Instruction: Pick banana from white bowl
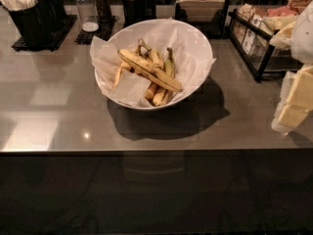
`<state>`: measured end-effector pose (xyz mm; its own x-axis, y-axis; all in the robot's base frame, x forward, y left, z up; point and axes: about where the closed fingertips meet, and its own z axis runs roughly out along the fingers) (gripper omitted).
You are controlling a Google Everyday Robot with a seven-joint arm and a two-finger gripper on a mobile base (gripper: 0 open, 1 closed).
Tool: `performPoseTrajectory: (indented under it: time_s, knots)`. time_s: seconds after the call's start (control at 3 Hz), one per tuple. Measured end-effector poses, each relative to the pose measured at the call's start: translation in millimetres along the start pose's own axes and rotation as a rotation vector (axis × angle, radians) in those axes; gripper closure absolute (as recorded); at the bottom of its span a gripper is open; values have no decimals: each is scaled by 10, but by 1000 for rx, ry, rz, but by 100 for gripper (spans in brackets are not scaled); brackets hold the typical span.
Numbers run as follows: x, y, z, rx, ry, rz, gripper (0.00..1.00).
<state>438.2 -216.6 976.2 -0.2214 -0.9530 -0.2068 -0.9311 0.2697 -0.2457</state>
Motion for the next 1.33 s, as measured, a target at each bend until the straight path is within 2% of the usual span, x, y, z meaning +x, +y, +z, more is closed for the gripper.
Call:
performPoseTrajectory:
  time_s: [0.33,0.67,1.0,1.33]
  knots:
    - [-5,-2,-3,2,-1,0,0]
    - [-239,-122,38,6,-89,-1,0]
    - [-605,-294,194,-20,-192,-7,0]
    - [-954,-372,410,-65,-247,-29,0]
